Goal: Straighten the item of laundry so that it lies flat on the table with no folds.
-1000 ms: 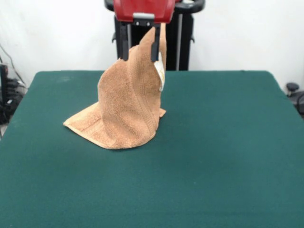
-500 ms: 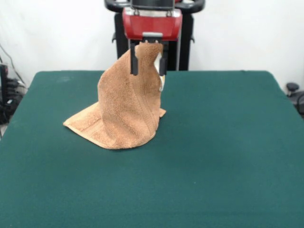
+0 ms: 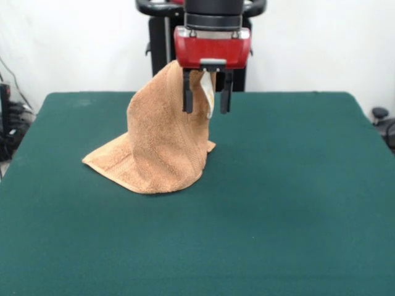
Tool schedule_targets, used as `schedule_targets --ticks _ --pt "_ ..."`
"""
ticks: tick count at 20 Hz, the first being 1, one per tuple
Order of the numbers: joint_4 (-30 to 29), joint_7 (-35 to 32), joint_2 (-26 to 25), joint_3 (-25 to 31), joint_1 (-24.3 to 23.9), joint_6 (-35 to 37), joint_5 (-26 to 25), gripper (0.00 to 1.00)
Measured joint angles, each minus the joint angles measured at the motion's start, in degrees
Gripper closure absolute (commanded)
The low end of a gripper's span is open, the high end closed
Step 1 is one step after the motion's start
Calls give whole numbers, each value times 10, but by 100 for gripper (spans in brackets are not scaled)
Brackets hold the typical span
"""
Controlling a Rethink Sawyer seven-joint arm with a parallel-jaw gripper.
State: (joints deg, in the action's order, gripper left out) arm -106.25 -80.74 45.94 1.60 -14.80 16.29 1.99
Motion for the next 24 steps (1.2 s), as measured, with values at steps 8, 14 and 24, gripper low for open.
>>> schedule_targets --ticks 8,14,24 --pt "22 0 -3 -10 2 0 15 0" --pt "23 0 0 -18 2 0 19 0" --pt "23 0 18 -33 23 0 19 0"
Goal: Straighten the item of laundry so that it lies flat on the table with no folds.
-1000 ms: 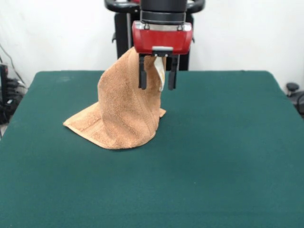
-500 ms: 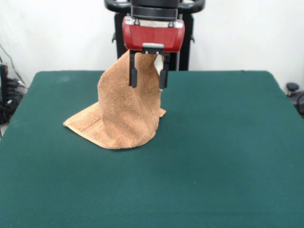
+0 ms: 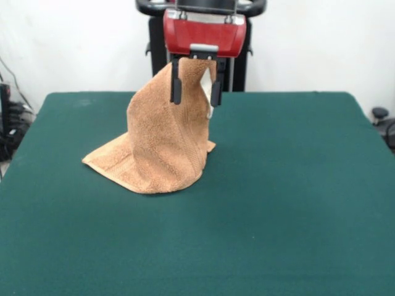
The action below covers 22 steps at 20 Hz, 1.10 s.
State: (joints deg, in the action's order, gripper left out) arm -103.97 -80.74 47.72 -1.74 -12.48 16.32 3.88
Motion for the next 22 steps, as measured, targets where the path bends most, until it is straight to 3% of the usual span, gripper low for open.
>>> schedule_targets --ticks 22 --pt "0 0 1 -17 4 0 0 0"
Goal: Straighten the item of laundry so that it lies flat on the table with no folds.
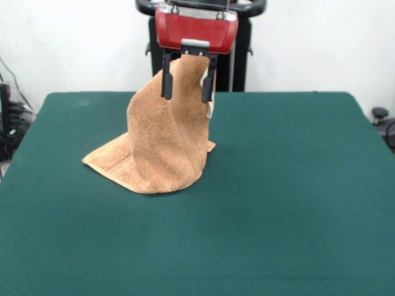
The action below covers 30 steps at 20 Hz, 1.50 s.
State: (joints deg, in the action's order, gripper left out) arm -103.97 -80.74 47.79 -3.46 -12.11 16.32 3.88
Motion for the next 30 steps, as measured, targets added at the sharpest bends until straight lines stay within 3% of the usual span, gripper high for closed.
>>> schedule_targets --ticks 18,30 --pt "0 0 -2 -6 44 0 22 0" --pt "0 0 -4 -6 42 -1 24 0"
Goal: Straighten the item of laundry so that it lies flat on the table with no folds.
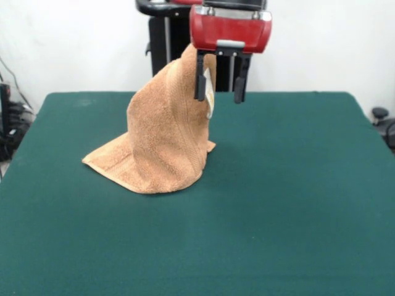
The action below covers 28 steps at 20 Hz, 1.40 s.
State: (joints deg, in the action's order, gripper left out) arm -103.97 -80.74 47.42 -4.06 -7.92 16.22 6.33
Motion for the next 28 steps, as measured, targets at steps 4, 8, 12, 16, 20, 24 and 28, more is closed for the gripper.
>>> schedule_targets --ticks 4,8,12,16,20,24,28 --pt "0 0 -1 0 -5 -7 0 0" --pt "0 0 -1 0 -6 -11 -2 0" --pt "0 0 -1 0 -6 -17 -2 0" --pt "0 0 -1 0 -6 -24 -2 0" --pt "-3 0 -1 0 -6 -28 -2 0" --pt "-5 0 -1 0 -6 -29 -3 0" --pt "-8 0 -2 0 -5 -29 -3 0"
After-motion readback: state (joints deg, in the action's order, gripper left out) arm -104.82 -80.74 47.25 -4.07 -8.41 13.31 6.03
